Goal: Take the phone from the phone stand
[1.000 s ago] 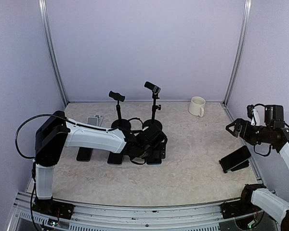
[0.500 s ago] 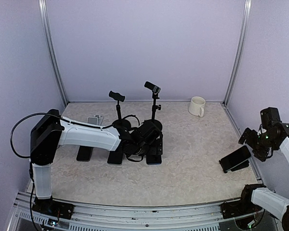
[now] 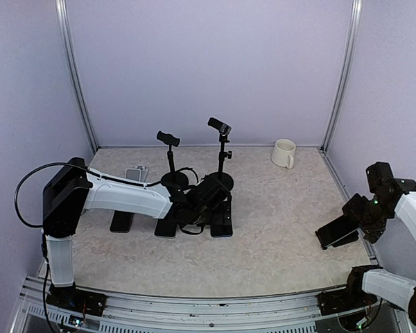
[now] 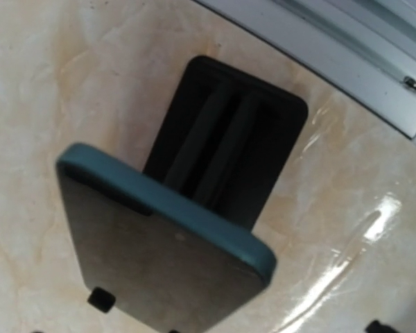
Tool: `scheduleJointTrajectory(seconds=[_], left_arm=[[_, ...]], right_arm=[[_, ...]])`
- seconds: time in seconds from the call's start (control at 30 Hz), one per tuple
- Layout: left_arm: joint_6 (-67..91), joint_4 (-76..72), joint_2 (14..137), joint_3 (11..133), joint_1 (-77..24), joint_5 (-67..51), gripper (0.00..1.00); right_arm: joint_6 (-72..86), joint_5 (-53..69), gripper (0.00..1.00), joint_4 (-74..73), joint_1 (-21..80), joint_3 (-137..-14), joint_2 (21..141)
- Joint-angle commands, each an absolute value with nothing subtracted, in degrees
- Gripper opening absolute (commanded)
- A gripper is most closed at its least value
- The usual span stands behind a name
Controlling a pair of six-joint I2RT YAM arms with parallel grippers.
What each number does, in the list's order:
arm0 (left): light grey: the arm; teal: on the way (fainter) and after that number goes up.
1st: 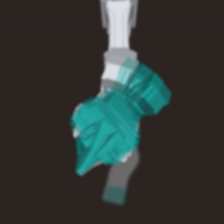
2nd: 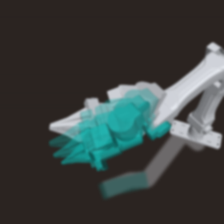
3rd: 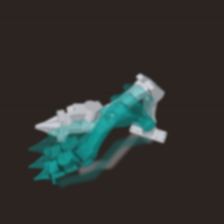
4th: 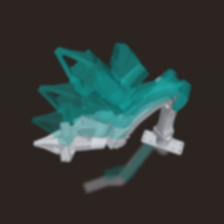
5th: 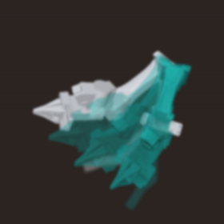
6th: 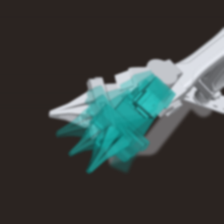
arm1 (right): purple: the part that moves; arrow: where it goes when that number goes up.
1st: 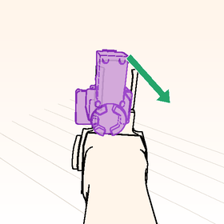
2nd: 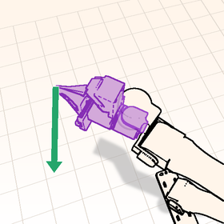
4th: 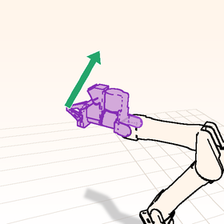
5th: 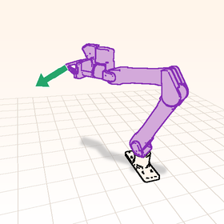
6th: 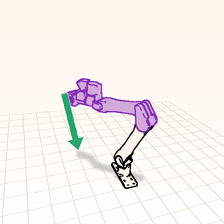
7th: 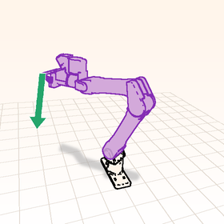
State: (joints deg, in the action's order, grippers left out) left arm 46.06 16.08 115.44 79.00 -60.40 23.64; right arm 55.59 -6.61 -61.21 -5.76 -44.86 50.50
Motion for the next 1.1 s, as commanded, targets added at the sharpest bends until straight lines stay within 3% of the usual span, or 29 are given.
scheduleJointTrajectory(seconds=[0.0, 1.07], left_arm=[[46.1, 15.5, 113.2, 78.4, -60.0, 24.5, 0.99], [45.8, 15.5, 113.0, 77.7, -59.5, 24.3, 0.99]], right_arm=[[59.4, -6.4, 1.0, -56.9, -6.2, -42.9, 51.0], [65.8, -7.5, 1.0, -44.2, -2.6, -36.1, 60.7]])
